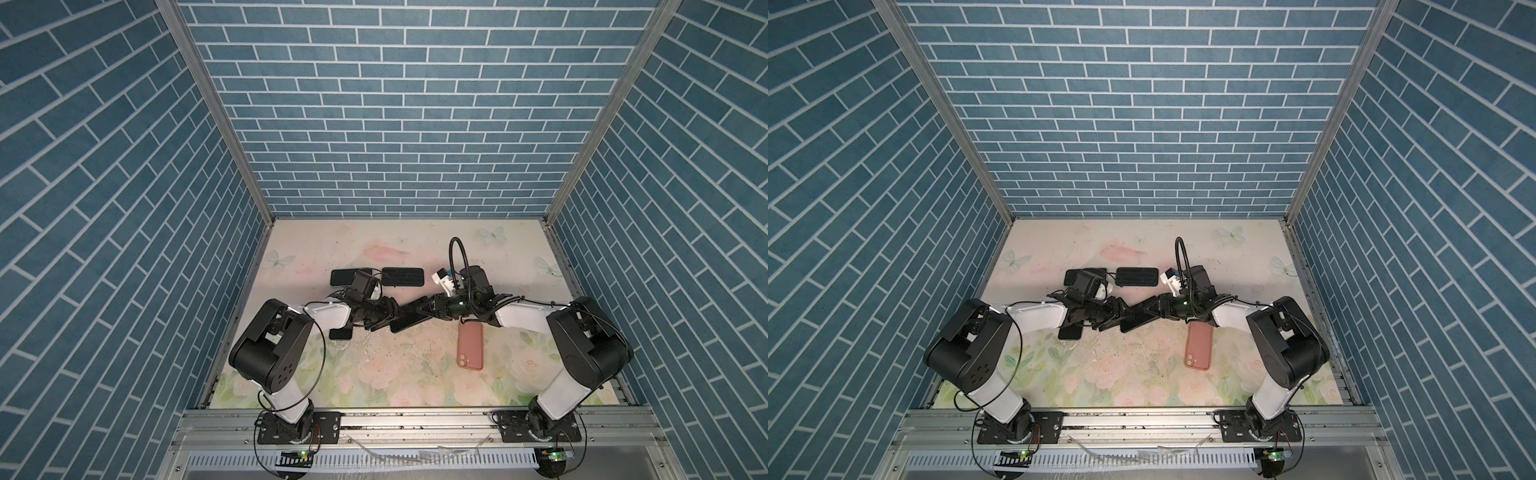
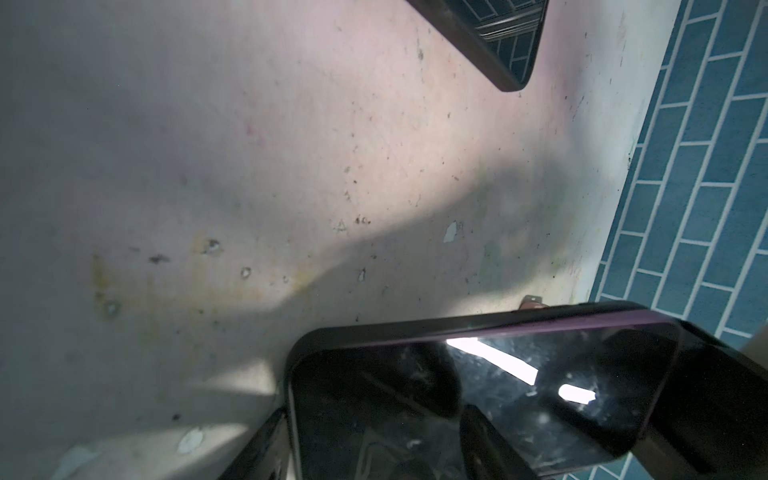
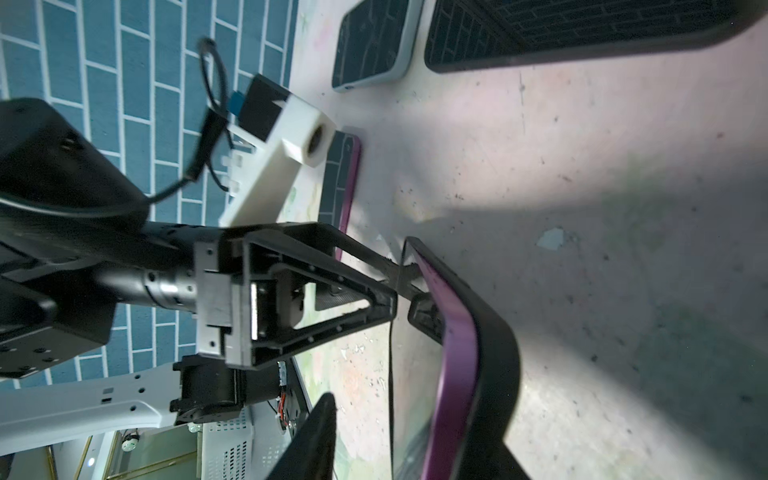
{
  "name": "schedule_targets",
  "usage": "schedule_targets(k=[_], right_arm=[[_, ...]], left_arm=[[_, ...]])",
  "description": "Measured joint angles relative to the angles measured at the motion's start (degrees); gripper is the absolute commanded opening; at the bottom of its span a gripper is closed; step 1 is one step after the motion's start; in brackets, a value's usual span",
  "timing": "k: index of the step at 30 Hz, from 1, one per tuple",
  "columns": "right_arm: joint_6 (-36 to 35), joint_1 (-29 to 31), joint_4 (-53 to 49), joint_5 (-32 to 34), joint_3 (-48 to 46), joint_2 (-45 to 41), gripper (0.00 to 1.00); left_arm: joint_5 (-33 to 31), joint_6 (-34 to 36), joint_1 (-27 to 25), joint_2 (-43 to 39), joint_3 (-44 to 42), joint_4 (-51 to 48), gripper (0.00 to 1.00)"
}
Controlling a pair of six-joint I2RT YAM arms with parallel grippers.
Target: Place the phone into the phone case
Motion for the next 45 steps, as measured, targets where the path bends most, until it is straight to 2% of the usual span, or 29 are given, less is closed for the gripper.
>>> schedule_targets(k=[8,13,18,21,22,23,25,28,33,39,45], right_arm=[[1.88,-0.46,1.46,-0.13,-0.72,-0.13,0.17],[1.22,-0.66,-1.2,1.22,-0.68,-0.11,0.0],[-0.9,-0.66,-6.38,3.32,0.24,-1.9,0.0],[-2.38,-0.63,-9.6,5.38,0.24,-4.92,0.0],[-2.89,-0.66,-10.56,6.03,0.26,-5.92,0.0],[-3.19,-0.79,-11.37,6.58,0.26,-6.82,0.0],[-3.1,-1.38,-11.91,6.73,0.26,-8.35,0.0],[-1.46,-2.97,-10.32,5.4,0.26,-10.67,0.0],[5.38,-5.53,-1.31,0.7,0.26,-13.46,0.0],[10.67,-6.01,4.92,-2.93,0.26,-15.56,0.0],[15.89,-6.01,10.91,-4.37,-0.2,-16.48,0.0]], left_arm=[[0.02,-0.31,0.0,0.0,-0.26,0.59,0.67],[0.04,-0.39,0.0,0.0,-0.28,0.7,0.67],[0.04,-0.39,0.0,-0.11,-0.26,0.68,0.68],[0.0,-0.37,0.13,-0.66,-0.26,0.28,0.73],[0.02,-0.37,0.33,-1.07,-0.28,-0.04,0.76],[0.0,-0.35,0.61,-1.68,-0.28,-0.35,0.84],[0.15,-0.37,1.49,-3.87,-0.35,-0.57,0.91],[1.11,-0.35,3.23,-9.51,-0.35,-0.02,1.0],[5.29,-0.46,4.81,-15.34,0.44,4.26,1.0],[11.17,-1.99,4.83,-13.84,0.57,11.43,0.93],[15.52,-7.72,4.85,-12.85,-1.01,24.02,0.85]])
